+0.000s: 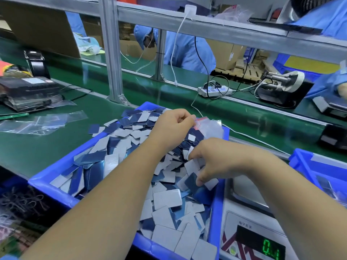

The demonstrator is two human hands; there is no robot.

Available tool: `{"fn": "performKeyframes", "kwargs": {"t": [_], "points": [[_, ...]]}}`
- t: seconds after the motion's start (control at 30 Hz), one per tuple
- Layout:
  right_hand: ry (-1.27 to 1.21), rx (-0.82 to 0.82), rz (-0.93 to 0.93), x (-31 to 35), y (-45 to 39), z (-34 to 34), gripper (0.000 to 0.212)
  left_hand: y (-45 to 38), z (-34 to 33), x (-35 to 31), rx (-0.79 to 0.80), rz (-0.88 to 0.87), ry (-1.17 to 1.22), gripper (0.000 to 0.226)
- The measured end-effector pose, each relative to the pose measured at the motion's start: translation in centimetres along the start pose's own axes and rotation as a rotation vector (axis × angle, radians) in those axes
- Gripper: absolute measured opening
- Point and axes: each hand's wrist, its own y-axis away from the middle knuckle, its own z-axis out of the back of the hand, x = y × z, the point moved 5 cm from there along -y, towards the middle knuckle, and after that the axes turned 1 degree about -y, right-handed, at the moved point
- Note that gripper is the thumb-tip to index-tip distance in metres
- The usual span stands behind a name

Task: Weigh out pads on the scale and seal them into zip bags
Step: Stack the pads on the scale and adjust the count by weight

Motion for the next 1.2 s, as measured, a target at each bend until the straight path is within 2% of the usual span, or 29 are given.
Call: {"fn": "performKeyframes", "kwargs": {"t": [0.13, 0.2, 0.3, 0.37, 0.4, 0.57, 0.7, 0.87, 0.97, 1.1, 1.2], "points": [[-0.209, -0.128, -0.016, -1.4, 0.5, 0.7, 0.029, 0.0, 0.1, -0.1, -0.025, -0.005, 0.006, 0.03], [-0.463, -0.24, -0.075, -2.7, 0.8, 0.7, 0.023, -0.2, 0.4, 0.2, -0.062, 0.01, 0.01, 0.03], [-1.01, -0.455, -0.115, -4.1, 1.1, 0.6, 0.01, -0.5, 0.6, 0.5, -0.097, 0.021, 0.014, 0.027], [-1.295, -0.514, -0.145, -4.5, 0.9, 0.2, 0.02, -0.5, 0.7, 0.7, -0.096, 0.055, 0.035, 0.031], [-1.335, -0.528, -0.158, -4.5, 0.9, 0.0, 0.023, -0.5, 0.6, 0.8, -0.082, 0.083, 0.068, 0.032], [-1.375, -0.683, -0.2, -4.6, 0.9, -0.1, 0.007, -0.3, -0.7, 0.8, 0.151, 0.25, 0.275, 0.037], [-1.442, -0.739, -0.228, -5.3, 1.8, 0.2, 0.011, 1.2, -2.3, -0.1, 0.373, 0.187, 0.319, 0.034], [-1.403, -0.767, -0.194, -6.7, 4.6, 1.2, 0.008, 1.0, -4.0, -2.9, 0.387, 0.143, 0.168, 0.03], [-1.368, -0.761, -0.182, -8.4, 7.3, 1.6, 0.008, 1.1, -6.3, -5.3, 0.415, 0.103, 0.123, 0.042], [-1.281, -0.75, -0.244, -11.4, 11.5, 1.5, 0.033, 2.2, -11.0, -6.8, 0.441, 0.076, 0.083, 0.064], [-1.063, -0.712, -0.312, -13.2, 13.8, 0.8, 0.037, 2.9, -14.3, -6.9, 0.478, 0.027, -0.072, 0.063]]}}
